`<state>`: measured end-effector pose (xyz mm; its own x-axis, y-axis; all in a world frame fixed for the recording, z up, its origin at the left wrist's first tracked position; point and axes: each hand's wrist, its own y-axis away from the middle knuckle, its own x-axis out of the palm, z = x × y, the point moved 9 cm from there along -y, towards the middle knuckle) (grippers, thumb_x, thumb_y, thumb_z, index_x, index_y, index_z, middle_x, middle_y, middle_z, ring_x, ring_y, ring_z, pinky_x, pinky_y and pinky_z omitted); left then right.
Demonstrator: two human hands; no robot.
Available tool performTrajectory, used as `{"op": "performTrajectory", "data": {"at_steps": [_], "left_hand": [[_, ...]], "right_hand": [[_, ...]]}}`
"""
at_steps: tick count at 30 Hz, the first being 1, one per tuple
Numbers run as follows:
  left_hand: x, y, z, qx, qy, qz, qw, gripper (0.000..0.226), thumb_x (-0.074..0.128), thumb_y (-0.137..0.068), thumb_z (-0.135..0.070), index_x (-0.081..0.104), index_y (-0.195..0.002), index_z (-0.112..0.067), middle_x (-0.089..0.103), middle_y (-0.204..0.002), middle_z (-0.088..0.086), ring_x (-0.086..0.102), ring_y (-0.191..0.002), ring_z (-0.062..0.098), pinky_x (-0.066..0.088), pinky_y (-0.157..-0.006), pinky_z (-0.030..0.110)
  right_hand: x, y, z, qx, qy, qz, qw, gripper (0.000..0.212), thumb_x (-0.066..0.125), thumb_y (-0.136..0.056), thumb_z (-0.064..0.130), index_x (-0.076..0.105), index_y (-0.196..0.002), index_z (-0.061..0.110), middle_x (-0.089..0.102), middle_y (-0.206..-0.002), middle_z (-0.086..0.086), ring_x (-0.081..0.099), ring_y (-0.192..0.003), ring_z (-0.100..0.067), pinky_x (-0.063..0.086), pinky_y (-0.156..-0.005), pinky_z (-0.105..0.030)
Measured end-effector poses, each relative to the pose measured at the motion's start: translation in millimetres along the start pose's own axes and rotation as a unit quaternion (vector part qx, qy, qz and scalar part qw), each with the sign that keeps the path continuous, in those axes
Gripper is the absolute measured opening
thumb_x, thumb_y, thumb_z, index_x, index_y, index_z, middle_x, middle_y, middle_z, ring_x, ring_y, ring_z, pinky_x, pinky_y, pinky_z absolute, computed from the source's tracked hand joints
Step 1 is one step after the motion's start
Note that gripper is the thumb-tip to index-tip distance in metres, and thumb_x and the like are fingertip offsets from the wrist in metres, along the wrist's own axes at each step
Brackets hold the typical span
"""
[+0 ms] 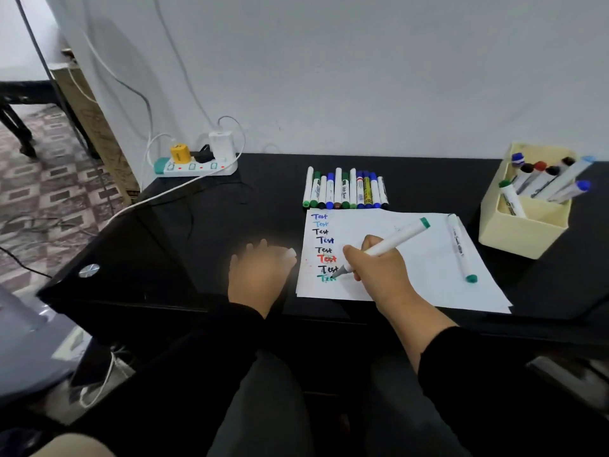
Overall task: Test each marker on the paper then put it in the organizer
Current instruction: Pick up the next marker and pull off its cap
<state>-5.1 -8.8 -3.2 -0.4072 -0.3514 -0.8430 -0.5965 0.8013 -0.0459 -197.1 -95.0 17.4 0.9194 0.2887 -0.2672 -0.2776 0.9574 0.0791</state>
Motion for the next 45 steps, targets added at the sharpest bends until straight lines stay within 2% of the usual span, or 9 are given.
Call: {"op": "performTrajectory", "data": {"at_steps": [5, 10, 14, 19, 23, 28, 36, 40, 45], "left_hand": [[3.3, -2.5, 1.5, -0.002, -0.02, -0.003, 1.0, 0.034, 0.045, -0.093, -0.048, 0.056, -0.123, -0.039, 0.03, -0.152, 0.002, 0.016, -0.144, 0.023, 0.005, -0.117, 0.044], [4.7, -3.1, 1.9, 0.002, -0.038, -0.004, 0.999, 0.035, 0.043, -0.093, -0.05, 0.055, -0.125, -0.04, 0.029, -0.153, 0.003, 0.015, -0.144, 0.024, 0.004, -0.116, 0.044], [6.1, -3.6, 1.5, 0.008, -0.055, -0.002, 0.998, 0.034, 0.042, -0.094, -0.05, 0.054, -0.125, -0.042, 0.028, -0.153, 0.003, 0.015, -0.144, 0.024, 0.005, -0.116, 0.044], [7.2, -4.0, 1.6, 0.01, -0.059, 0.008, 0.998, 0.035, 0.04, -0.094, -0.05, 0.053, -0.126, -0.044, 0.027, -0.153, 0.003, 0.015, -0.144, 0.025, 0.004, -0.116, 0.045], [7.4, -4.0, 1.2, 0.007, -0.068, 0.01, 0.998, 0.036, 0.039, -0.094, -0.051, 0.052, -0.127, -0.044, 0.027, -0.154, 0.002, 0.014, -0.144, 0.024, 0.003, -0.116, 0.045], [6.0, -1.8, 0.9, 0.006, -0.061, 0.007, 0.998, 0.036, 0.04, -0.094, -0.051, 0.052, -0.128, -0.043, 0.027, -0.154, 0.002, 0.014, -0.144, 0.023, 0.003, -0.116, 0.044], [6.7, -2.5, 1.2, 0.001, -0.066, 0.015, 0.998, 0.038, 0.039, -0.094, -0.051, 0.05, -0.13, -0.043, 0.025, -0.154, 0.0, 0.013, -0.144, 0.022, 0.003, -0.116, 0.043], [7.3, -2.8, 2.4, 0.0, -0.064, 0.014, 0.998, 0.039, 0.04, -0.094, -0.052, 0.049, -0.13, -0.043, 0.026, -0.154, 0.0, 0.013, -0.144, 0.022, 0.003, -0.116, 0.044], [7.4, -3.2, 2.5, 0.002, -0.063, 0.009, 0.998, 0.039, 0.04, -0.094, -0.052, 0.049, -0.131, -0.043, 0.026, -0.154, 0.0, 0.014, -0.144, 0.022, 0.004, -0.116, 0.044]], "right_hand": [[8.9, 1.1, -8.7, -0.021, 0.026, 0.014, 0.999, 0.038, 0.063, -0.085, 0.021, 0.034, -0.06, 0.014, 0.048, -0.067, -0.014, 0.045, -0.062, -0.019, 0.036, -0.059, -0.028], [14.2, 3.8, -6.4, -0.048, 0.048, 0.036, 0.997, 0.039, 0.066, -0.086, 0.028, 0.038, -0.061, 0.014, 0.056, -0.059, -0.005, 0.052, -0.054, -0.01, 0.04, -0.054, -0.02], [20.0, 6.3, -4.1, -0.062, 0.09, 0.05, 0.993, 0.04, 0.067, -0.084, 0.031, 0.039, -0.06, 0.016, 0.058, -0.055, -0.001, 0.053, -0.054, -0.01, 0.042, -0.058, -0.025], [13.6, 4.6, -2.5, -0.067, 0.079, 0.023, 0.994, 0.039, 0.063, -0.085, 0.02, 0.033, -0.06, 0.015, 0.044, -0.06, -0.006, 0.04, -0.056, -0.016, 0.034, -0.055, -0.027], [15.0, 4.6, -4.1, -0.064, 0.073, 0.025, 0.995, 0.038, 0.063, -0.085, 0.022, 0.034, -0.061, 0.014, 0.05, -0.066, -0.014, 0.047, -0.062, -0.02, 0.037, -0.059, -0.028], [17.1, 5.7, -6.5, -0.053, 0.062, 0.048, 0.995, 0.037, 0.061, -0.081, 0.015, 0.031, -0.059, 0.015, 0.041, -0.063, -0.009, 0.043, -0.064, -0.021, 0.034, -0.06, -0.028], [11.6, 6.0, -3.2, -0.057, 0.058, 0.021, 0.996, 0.04, 0.06, -0.083, 0.011, 0.029, -0.058, 0.015, 0.032, -0.054, 0.001, 0.032, -0.053, -0.015, 0.029, -0.051, -0.025], [11.6, 5.8, -3.9, -0.055, 0.059, 0.024, 0.996, 0.039, 0.06, -0.083, 0.012, 0.03, -0.058, 0.015, 0.035, -0.056, -0.001, 0.035, -0.052, -0.014, 0.031, -0.052, -0.023], [7.5, 5.8, -2.3, -0.061, 0.058, 0.006, 0.996, 0.04, 0.057, -0.083, 0.007, 0.028, -0.057, 0.015, 0.03, -0.052, 0.002, 0.031, -0.048, -0.01, 0.027, -0.04, -0.011]]}}
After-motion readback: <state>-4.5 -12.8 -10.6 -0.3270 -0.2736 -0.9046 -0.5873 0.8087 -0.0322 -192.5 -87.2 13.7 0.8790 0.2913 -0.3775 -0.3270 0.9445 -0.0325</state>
